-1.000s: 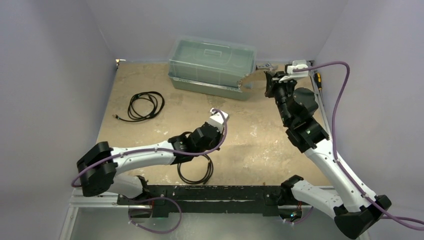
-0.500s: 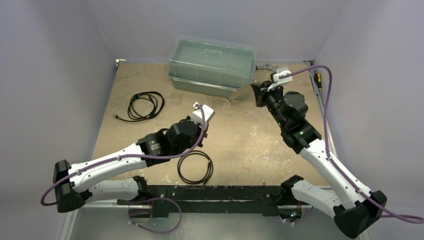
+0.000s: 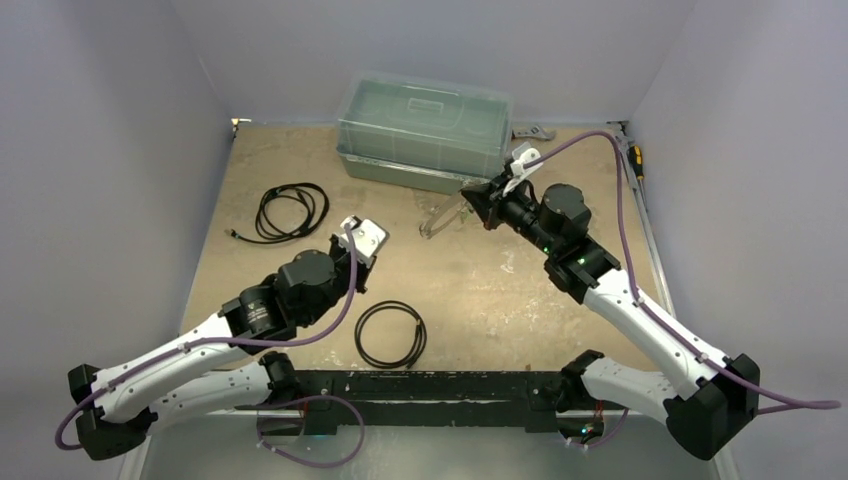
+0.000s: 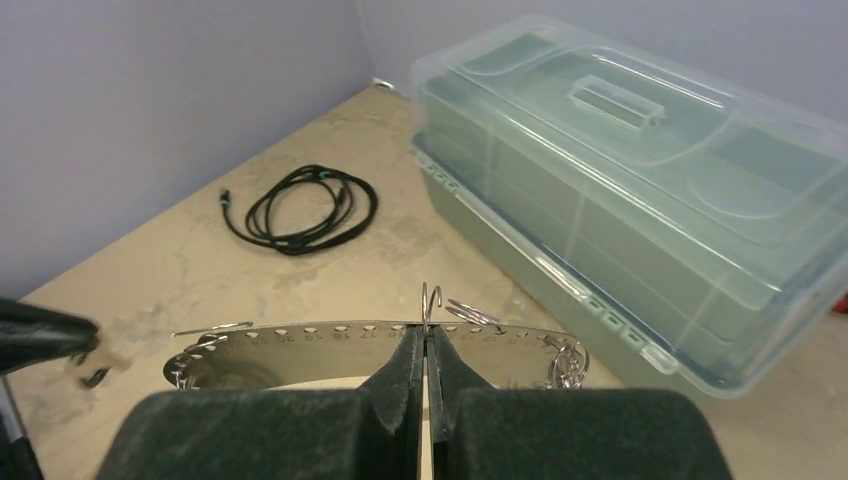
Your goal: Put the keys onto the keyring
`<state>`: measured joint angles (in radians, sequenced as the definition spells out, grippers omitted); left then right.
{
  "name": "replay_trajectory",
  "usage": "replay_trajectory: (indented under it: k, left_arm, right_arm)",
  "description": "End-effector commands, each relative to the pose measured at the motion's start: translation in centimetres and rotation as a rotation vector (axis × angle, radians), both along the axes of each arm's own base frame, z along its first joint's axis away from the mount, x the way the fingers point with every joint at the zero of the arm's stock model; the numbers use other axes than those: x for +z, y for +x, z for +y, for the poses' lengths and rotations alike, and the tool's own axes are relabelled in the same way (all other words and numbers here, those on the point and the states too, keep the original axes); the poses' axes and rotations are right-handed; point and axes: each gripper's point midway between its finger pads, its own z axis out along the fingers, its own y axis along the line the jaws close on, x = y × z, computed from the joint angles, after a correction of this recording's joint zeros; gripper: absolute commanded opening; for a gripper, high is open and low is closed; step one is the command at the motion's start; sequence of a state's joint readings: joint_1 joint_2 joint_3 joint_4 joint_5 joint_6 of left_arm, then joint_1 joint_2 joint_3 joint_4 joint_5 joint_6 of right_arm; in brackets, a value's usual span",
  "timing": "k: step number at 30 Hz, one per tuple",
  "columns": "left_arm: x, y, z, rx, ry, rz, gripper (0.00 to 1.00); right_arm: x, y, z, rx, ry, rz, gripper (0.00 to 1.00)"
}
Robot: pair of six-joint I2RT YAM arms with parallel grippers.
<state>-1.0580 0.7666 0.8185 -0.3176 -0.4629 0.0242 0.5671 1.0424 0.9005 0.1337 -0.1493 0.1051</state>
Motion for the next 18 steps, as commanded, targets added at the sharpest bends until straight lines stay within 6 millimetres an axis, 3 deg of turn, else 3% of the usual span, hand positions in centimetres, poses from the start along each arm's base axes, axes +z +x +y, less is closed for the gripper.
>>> replay_trajectory:
  k: [1,8,14,18]
  left_arm:
    - [-0.4,0.9,0.2,-0.011,-0.023,-0.011,0.00]
    - [-1.4,3.2,1.0,0.101,-0.129,0.109,0.00]
    - [-3.0,4.3,-0.6,0.098,-0.111,0.260,0.00]
    - [-2.1,4.9,-0.5,0.156,-0.194,0.253,0.00]
  right_arm:
    - [2.9,-1.5,1.9,0.103,0.058,-0.112,0.00]
    - [2.6,-2.6,3.2,0.128,0.040,-0.148,0.00]
    - [2.6,-2.5,3.3,0.115,0.040,-0.147,0.00]
    - [2.7,-2.3,2.9,0.088,0.041,-0.148,0.00]
